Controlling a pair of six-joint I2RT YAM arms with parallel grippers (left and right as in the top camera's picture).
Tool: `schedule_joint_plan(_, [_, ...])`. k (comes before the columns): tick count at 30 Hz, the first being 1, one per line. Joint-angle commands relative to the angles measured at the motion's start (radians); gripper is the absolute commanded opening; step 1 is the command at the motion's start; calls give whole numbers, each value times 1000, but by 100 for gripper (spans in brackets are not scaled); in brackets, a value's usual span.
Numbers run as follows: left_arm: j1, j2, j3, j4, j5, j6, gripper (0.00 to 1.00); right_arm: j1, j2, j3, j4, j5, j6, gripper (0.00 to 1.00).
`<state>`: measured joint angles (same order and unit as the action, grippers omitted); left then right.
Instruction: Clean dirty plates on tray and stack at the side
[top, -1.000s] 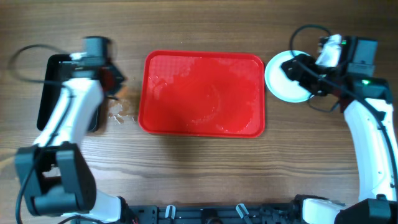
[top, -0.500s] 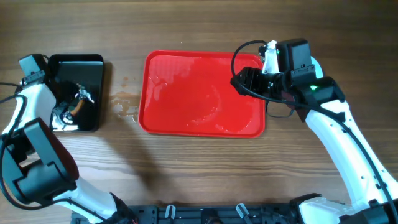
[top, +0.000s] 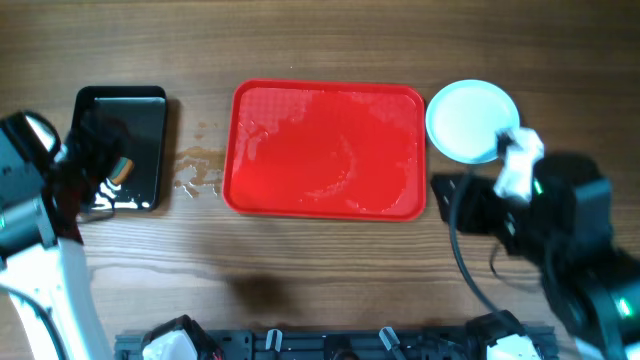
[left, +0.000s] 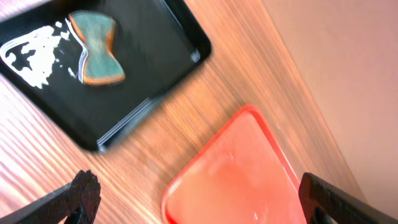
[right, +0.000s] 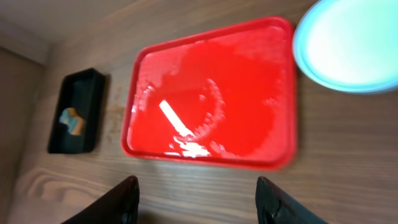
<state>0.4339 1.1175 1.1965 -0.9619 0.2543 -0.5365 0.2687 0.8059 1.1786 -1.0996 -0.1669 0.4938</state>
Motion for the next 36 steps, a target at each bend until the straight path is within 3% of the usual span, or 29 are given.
schedule_joint_plan(1, [-30, -54, -5, -62, 45, 5, 100, 2, -76, -21, -64, 95, 4, 100])
schedule_joint_plan(15, [-33, -41, -5, -64, 45, 5, 100, 2, -81, -21, -111, 97, 2, 100])
schedule_joint_plan(19, [-33, -41, -5, -64, 44, 5, 100, -5, -86, -29, -98, 183, -37, 100])
schedule_joint_plan(23, [-33, -41, -5, -64, 45, 5, 100, -88, -180, -137, 56, 112, -166, 100])
schedule_joint_plan(26, [-33, -41, -5, -64, 44, 5, 100, -181, -314, -313, 262, -46, -259, 100])
schedule_joint_plan(30, [-33, -41, -5, -64, 45, 5, 100, -291, -558, -632, 537, -138, -257, 100])
schedule_joint_plan(36, [-33, -41, -5, -64, 45, 5, 100, -309, -770, -932, 809, -149, -253, 100])
